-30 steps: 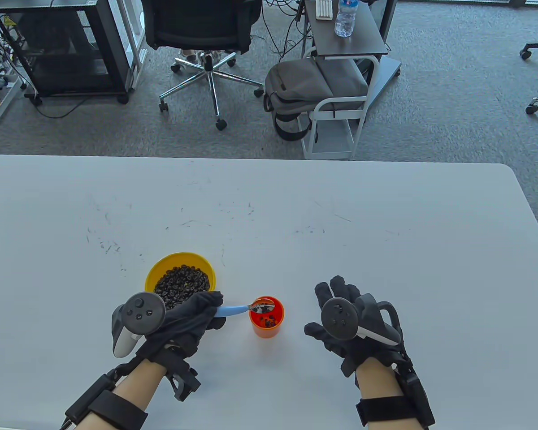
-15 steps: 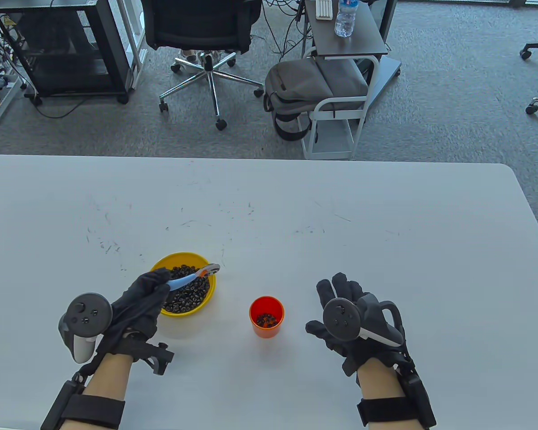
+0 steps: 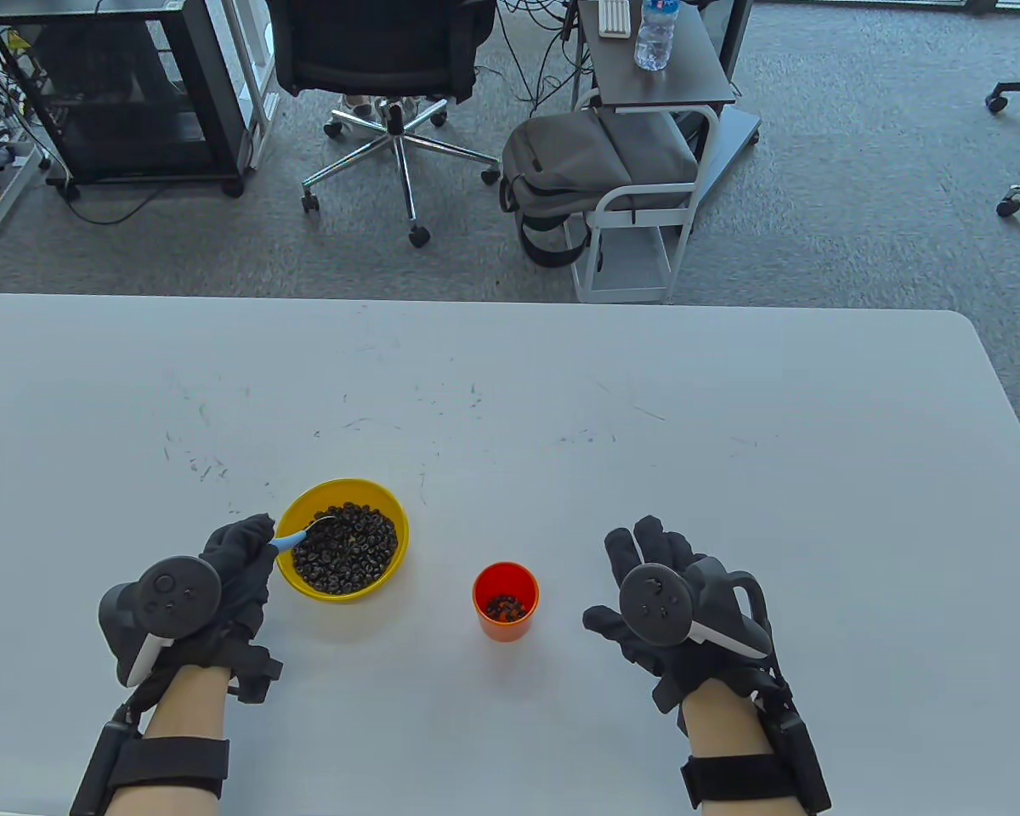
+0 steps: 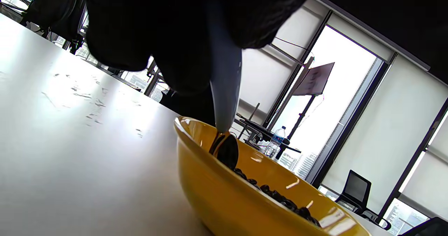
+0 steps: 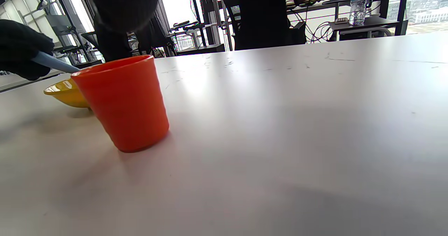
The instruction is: Scoop coffee beans into a cup using a baby spoon
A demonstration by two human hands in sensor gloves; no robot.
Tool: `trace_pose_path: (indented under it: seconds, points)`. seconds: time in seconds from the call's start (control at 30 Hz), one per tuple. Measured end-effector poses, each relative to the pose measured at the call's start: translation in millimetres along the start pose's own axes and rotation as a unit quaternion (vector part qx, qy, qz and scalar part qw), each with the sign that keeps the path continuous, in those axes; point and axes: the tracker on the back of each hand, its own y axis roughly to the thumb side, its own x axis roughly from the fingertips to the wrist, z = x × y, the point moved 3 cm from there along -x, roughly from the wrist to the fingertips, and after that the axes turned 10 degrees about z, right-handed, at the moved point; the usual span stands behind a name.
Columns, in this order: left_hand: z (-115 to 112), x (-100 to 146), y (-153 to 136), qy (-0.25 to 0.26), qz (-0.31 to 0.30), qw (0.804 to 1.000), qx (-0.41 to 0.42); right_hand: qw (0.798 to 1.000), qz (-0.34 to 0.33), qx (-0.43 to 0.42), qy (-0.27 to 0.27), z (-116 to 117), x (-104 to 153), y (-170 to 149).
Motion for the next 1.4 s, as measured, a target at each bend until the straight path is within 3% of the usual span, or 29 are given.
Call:
trace_pose_path:
  seconds: [0.1,0.53,0.97,1.4]
  points:
    - [-2.7,-1.1,-0.3,-0.009,-0.002,1.000,-0.021,1.000,-0.001,0.000,0.002,0.2,0.0,0.5]
    - [-7.1,-5.8,-25.7,-0.064,0.100,0.988,0.102,1.000,-0.002,0.001,0.011,0.9,-0.2,2.2]
    - [-26.3,-3.5,-52.4,-0.114,0.214,0.947,0.212,1.000,0.001,0.002,0.023,2.7,-0.8,2.9]
    - [-32.1,0.1,-62.7,-0.120,0.257,0.913,0.294,1.000,0.002,0.006,0.027,3.0,-0.9,4.4]
